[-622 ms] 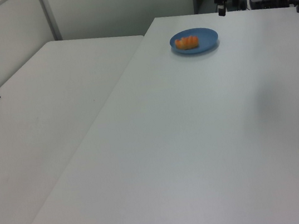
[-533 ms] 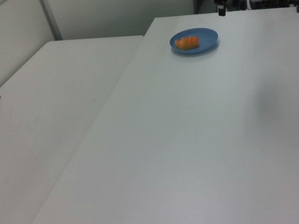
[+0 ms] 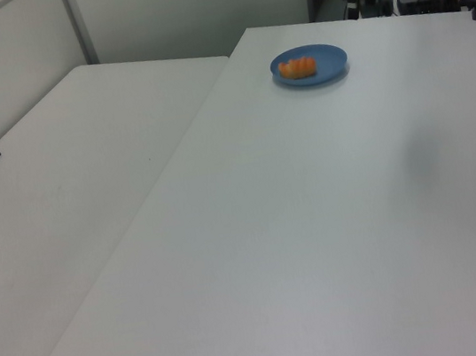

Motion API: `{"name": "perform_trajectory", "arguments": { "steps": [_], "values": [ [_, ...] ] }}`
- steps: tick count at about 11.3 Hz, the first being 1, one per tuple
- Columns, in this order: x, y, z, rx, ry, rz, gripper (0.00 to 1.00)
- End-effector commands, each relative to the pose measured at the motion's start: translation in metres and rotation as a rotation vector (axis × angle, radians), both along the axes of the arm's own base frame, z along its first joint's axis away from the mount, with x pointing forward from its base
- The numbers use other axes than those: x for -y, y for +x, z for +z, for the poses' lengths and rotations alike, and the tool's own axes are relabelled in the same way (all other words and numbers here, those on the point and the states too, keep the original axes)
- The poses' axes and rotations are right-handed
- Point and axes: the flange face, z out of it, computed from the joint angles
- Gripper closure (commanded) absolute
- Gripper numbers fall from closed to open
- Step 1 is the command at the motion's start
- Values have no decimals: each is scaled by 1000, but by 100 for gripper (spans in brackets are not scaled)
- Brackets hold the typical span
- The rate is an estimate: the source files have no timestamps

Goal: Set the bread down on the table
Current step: 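Move the open gripper over the bread roll on the blue plate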

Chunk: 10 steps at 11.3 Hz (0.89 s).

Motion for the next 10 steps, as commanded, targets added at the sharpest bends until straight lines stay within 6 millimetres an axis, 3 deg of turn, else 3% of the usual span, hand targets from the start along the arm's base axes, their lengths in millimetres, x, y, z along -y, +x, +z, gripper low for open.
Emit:
{"name": "perform_trajectory", "arguments": {
  "steps": [1,4,7,10],
  "values": [
    [31,29,2,33,-14,38,0],
    [101,72,-15,124,-16,35,0],
    [175,108,-66,257,-89,-5,0],
    [199,133,-115,321,-150,170,0]
  ]
}}
